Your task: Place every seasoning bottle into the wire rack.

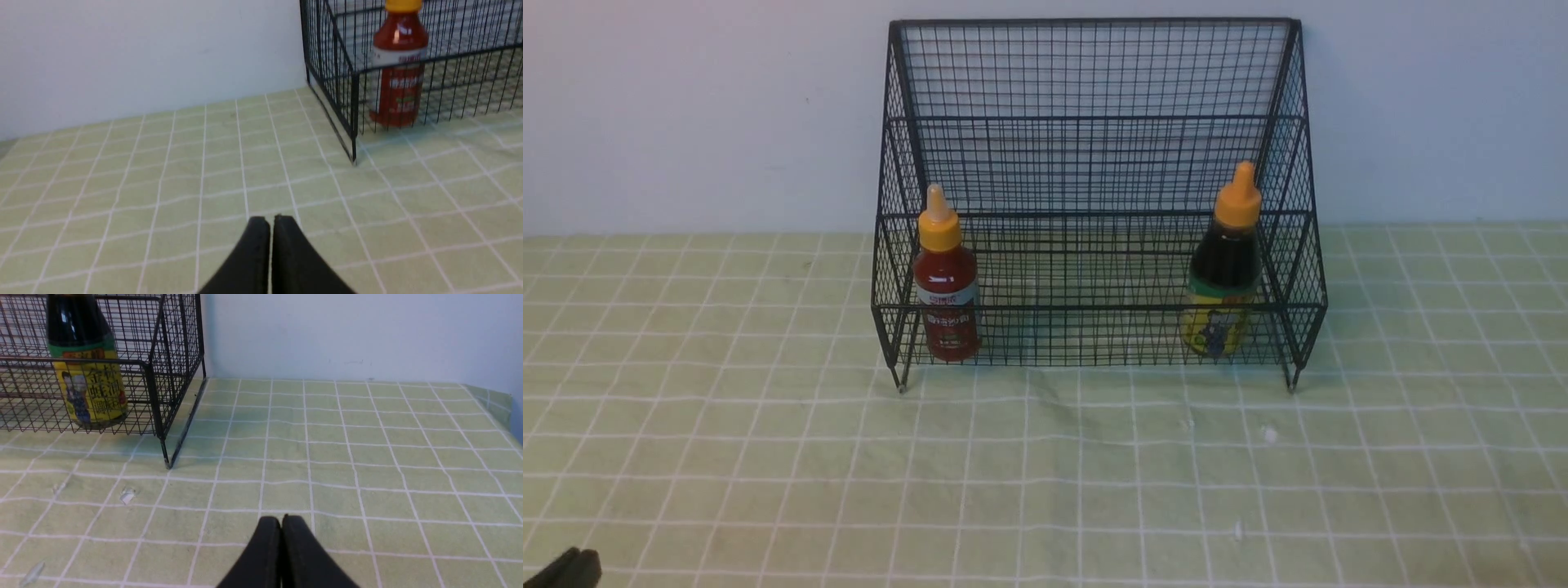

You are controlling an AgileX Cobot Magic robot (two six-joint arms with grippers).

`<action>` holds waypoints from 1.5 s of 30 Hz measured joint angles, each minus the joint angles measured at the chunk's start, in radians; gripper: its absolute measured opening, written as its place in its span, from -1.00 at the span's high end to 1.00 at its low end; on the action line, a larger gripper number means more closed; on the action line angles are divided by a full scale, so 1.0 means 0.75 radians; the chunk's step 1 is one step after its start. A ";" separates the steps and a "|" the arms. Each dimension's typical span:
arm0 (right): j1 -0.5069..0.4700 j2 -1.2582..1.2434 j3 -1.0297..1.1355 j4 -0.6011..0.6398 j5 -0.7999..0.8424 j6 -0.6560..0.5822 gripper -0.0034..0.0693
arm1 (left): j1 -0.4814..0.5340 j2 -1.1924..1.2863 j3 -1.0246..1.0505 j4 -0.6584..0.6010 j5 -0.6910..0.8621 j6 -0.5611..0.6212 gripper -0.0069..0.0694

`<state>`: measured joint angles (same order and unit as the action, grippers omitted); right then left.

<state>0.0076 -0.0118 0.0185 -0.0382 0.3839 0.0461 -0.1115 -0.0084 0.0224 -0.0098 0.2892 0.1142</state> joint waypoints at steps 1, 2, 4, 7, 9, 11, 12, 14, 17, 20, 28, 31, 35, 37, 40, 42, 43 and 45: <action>0.000 0.000 0.000 -0.001 0.000 0.000 0.94 | 0.000 -0.002 0.004 0.000 0.011 0.000 0.84; 0.000 0.000 0.000 -0.001 0.000 0.000 0.94 | 0.001 -0.004 0.006 0.000 0.028 0.000 0.84; 0.000 0.000 0.000 -0.001 0.000 0.000 0.94 | 0.001 -0.004 0.007 -0.001 0.092 0.000 0.84; 0.000 0.000 0.000 -0.001 0.000 0.000 0.94 | 0.001 -0.004 0.007 -0.001 0.104 0.000 0.84; 0.000 0.000 0.000 -0.001 0.000 0.000 0.94 | 0.001 -0.004 0.007 -0.001 0.104 0.000 0.84; 0.000 0.000 0.000 -0.001 0.000 0.000 0.94 | 0.001 -0.004 0.007 -0.002 0.104 0.000 0.84; 0.000 0.000 0.000 -0.001 0.000 0.000 0.94 | 0.001 -0.004 0.007 -0.002 0.104 0.000 0.84; 0.000 0.000 0.000 -0.001 0.000 0.000 0.94 | 0.001 -0.004 0.007 -0.002 0.104 0.000 0.84; 0.000 0.000 0.000 -0.001 0.000 0.000 0.94 | 0.001 -0.004 0.007 -0.002 0.104 0.000 0.84; 0.000 0.000 0.000 -0.001 0.000 0.000 0.94 | 0.001 -0.004 0.007 -0.002 0.105 0.000 0.84; 0.000 0.000 0.000 -0.001 0.000 0.000 0.94 | 0.001 -0.004 0.007 -0.002 0.105 0.000 0.84; 0.000 0.000 0.000 -0.001 0.000 0.000 0.94 | 0.001 -0.004 0.007 -0.002 0.105 0.000 0.84; 0.000 0.000 0.000 -0.001 0.000 0.000 0.94 | 0.001 -0.004 0.007 -0.002 0.105 0.000 0.84; 0.000 0.000 0.000 -0.001 0.000 0.000 0.94 | 0.001 -0.004 0.007 -0.002 0.105 0.000 0.84; 0.000 0.000 0.000 -0.001 0.000 0.000 0.94 | 0.001 -0.004 0.007 -0.002 0.105 0.000 0.84; 0.000 0.000 0.000 -0.001 0.000 0.000 0.94 | 0.001 -0.004 0.007 -0.002 0.105 0.000 0.84; 0.000 0.000 0.000 -0.001 0.000 0.000 0.94 | 0.001 -0.004 0.007 -0.002 0.107 0.000 0.84; 0.000 0.000 0.000 -0.001 0.000 0.000 0.94 | 0.001 -0.004 0.007 -0.002 0.107 0.000 0.84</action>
<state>0.0076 -0.0118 0.0185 -0.0390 0.3839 0.0461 -0.1107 -0.0112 0.0277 -0.0114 0.3692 0.1142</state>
